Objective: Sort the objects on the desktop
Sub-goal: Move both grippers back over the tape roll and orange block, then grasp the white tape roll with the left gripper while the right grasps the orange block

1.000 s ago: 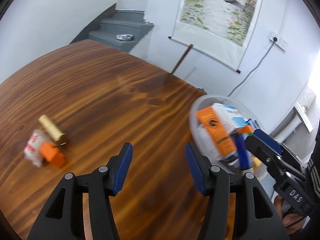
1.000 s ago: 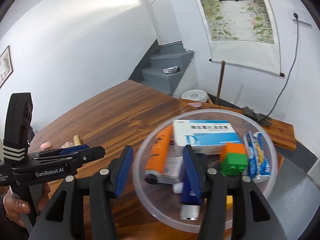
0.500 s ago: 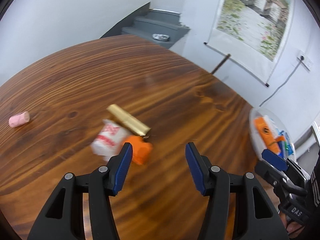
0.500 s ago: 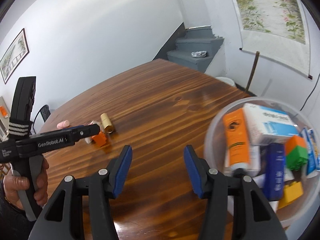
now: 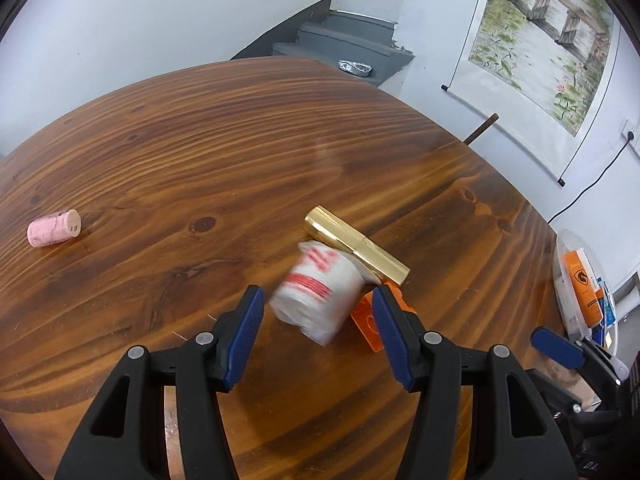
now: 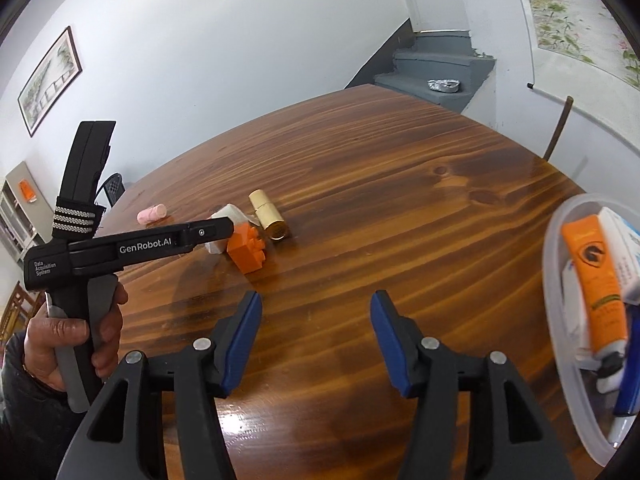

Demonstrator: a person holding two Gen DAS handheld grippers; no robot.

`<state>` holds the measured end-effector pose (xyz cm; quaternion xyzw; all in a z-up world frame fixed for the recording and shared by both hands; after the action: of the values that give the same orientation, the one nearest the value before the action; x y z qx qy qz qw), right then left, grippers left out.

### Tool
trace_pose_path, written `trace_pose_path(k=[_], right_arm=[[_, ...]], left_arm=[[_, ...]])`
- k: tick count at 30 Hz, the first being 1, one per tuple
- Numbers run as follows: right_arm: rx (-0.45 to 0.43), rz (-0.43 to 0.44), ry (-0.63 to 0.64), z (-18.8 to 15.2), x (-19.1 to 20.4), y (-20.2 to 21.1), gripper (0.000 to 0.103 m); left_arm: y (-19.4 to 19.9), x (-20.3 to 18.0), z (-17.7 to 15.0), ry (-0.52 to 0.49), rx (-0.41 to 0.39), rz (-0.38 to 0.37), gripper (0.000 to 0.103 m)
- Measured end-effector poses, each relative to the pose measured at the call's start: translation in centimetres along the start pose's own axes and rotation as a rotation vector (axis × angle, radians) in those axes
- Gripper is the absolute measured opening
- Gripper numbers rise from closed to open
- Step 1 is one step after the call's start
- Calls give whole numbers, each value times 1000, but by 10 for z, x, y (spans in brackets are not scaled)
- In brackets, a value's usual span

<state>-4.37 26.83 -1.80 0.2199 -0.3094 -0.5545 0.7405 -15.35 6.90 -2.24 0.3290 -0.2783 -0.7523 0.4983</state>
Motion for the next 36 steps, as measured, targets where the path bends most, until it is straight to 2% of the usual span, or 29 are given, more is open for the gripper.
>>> trace_pose_path(k=[18, 19, 20, 21, 24, 36], right_arm=[[49, 32, 69, 6, 33, -34, 61], [59, 40, 62, 5, 33, -37, 61], [63, 50, 51, 5, 33, -38, 61], [64, 48, 50, 4, 33, -38, 61], [63, 41, 55, 5, 33, -38, 61], [101, 14, 108, 16, 49, -60, 61]], left_arm=[[-18, 1, -1, -63, 38, 0, 60], [-19, 1, -2, -67, 42, 6, 59], [-21, 1, -3, -73, 43, 12, 49], [-23, 1, -5, -80, 49, 19, 47], [-19, -1, -5, -96, 37, 32, 45], [10, 14, 11, -39, -28, 57, 45]])
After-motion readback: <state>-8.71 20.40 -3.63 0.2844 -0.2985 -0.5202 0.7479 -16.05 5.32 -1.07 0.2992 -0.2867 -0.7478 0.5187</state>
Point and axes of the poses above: each gripper's, at about its wrist camera, not at the fingertips, and y roughly against the way its jaws point, x to its left, z to its top, the point moved 7 cm from there along -y, roughly the way its jaws point, and after that the axes turned 4 degrees about -z, right-handed, at the moved point
